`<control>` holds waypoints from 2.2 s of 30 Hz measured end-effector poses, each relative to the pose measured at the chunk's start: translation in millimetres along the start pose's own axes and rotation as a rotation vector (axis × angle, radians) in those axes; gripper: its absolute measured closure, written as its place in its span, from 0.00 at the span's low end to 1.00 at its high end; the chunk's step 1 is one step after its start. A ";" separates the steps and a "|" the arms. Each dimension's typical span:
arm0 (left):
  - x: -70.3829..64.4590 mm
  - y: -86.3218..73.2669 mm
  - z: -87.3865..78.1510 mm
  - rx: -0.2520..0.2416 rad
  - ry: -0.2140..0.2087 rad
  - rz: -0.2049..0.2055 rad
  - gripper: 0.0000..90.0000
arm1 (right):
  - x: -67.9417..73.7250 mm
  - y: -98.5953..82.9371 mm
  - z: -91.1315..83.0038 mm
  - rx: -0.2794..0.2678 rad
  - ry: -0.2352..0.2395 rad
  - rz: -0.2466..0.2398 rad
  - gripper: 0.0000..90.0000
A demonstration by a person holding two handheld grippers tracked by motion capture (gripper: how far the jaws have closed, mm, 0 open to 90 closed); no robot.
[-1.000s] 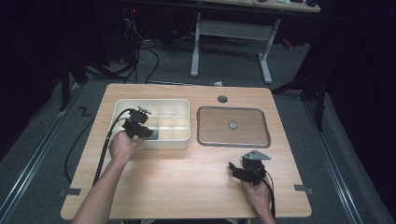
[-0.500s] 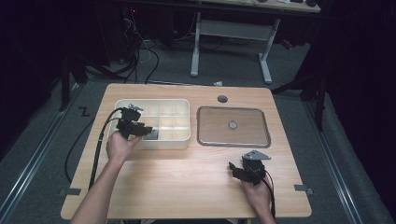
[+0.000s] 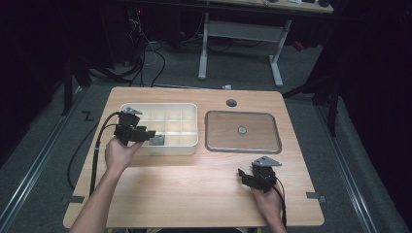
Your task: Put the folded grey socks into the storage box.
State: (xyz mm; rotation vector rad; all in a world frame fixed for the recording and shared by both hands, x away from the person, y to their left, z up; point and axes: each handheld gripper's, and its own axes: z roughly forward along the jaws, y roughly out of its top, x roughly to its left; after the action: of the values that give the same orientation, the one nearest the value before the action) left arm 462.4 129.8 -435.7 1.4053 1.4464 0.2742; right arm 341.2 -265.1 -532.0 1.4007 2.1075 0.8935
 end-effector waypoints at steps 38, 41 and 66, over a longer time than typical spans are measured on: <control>-1.9 -16.1 -57.9 -0.105 -0.034 -0.053 0.52 | 0.1 0.0 0.0 0.000 0.000 0.000 0.40; -3.2 -18.5 -60.7 -0.106 -0.034 -0.038 0.52 | 0.1 0.0 0.0 0.000 0.000 0.000 0.40; -8.7 -42.7 -80.6 -0.116 -0.118 -0.115 0.47 | 0.1 0.0 0.0 0.000 0.000 0.000 0.40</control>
State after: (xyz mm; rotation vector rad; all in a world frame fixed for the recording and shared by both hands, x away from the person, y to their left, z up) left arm 373.1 149.0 -429.6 1.2201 1.3859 0.1959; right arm 341.1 -265.0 -532.0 1.4003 2.1079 0.8934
